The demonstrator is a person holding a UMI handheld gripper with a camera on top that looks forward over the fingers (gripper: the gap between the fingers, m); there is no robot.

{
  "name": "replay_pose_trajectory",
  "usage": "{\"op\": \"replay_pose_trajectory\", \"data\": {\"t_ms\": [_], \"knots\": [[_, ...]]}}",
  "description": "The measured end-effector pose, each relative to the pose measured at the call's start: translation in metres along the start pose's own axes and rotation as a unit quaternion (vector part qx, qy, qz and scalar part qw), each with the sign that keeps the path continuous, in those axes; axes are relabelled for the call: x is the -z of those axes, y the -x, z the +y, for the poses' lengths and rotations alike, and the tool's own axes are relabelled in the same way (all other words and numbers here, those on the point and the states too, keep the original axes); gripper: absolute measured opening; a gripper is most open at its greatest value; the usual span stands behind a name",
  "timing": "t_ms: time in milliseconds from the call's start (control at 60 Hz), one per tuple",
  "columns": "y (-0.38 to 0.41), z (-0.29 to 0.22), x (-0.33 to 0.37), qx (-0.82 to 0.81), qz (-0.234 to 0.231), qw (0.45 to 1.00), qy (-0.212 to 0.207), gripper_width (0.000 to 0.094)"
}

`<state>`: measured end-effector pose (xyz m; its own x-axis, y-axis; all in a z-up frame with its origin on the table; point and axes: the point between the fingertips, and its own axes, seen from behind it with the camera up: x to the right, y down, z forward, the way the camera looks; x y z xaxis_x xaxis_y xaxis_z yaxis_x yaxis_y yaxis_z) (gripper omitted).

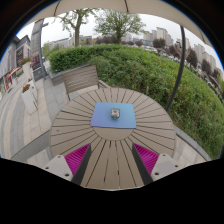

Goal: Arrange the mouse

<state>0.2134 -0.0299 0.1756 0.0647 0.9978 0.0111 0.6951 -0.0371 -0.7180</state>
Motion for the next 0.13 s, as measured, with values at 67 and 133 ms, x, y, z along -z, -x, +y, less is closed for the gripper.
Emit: {"op": "replay_pose_trajectory", "data": {"t_ms": [67,133], "knots": [[0.0012,0.0026,0.0022,0.003,0.0,1.0,0.001,0.0841],[0.0079,0.0037,0.0035,-0.004,-0.013,1.0,0.004,0.0843]]}}
